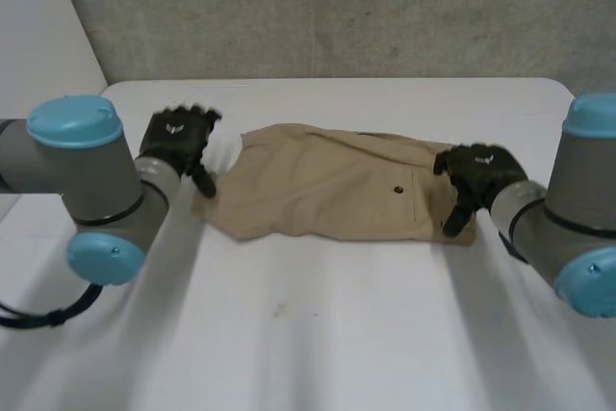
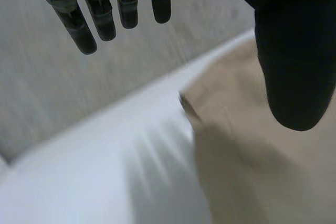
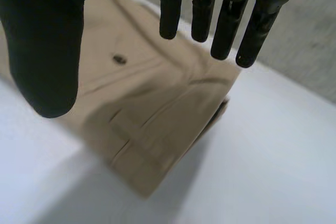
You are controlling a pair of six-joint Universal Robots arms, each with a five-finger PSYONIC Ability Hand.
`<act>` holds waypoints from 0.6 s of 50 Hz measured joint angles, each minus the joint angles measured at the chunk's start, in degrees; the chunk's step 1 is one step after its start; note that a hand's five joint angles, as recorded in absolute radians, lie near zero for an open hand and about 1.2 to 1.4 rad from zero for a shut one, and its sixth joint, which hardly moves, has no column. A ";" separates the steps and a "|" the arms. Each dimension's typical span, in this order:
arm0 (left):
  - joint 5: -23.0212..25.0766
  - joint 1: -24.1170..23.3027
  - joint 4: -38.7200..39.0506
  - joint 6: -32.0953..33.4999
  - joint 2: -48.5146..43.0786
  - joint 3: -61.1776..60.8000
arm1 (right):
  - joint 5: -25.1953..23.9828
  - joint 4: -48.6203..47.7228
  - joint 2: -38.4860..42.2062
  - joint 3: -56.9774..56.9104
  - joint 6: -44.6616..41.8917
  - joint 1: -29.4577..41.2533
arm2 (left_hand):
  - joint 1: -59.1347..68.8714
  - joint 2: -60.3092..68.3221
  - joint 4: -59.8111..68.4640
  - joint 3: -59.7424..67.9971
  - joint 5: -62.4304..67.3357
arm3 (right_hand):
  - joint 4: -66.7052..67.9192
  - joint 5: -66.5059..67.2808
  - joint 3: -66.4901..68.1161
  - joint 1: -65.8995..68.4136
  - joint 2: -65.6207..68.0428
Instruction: Fold the shorts.
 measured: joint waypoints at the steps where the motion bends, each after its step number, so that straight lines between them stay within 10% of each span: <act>1: 0.02 0.16 -0.64 -0.27 -0.03 -0.07 | -0.12 -0.31 0.22 0.25 0.10 -0.05 | 0.00 0.00 0.00 0.00 0.00 | 0.00 0.00 0.00 0.00 0.00; 12: 0.12 2.79 -4.56 -1.95 -0.06 -3.29 | -0.75 -10.68 7.67 1.87 -3.42 -1.02 | 0.00 0.00 0.00 0.00 0.00 | 9.49 8.84 9.65 8.06 10.23; 17: 0.12 2.92 -4.08 -1.82 0.74 -4.73 | 0.79 -12.50 9.84 1.06 -7.00 -1.79 | 0.00 0.00 0.00 0.00 0.00 | 41.67 38.24 40.79 31.45 42.15; 30: 0.11 2.97 -3.94 -1.82 3.79 -7.05 | 5.47 -11.44 3.84 0.76 -14.80 -6.45 | 0.00 0.00 0.00 0.00 0.00 | 45.39 41.95 43.39 34.95 45.05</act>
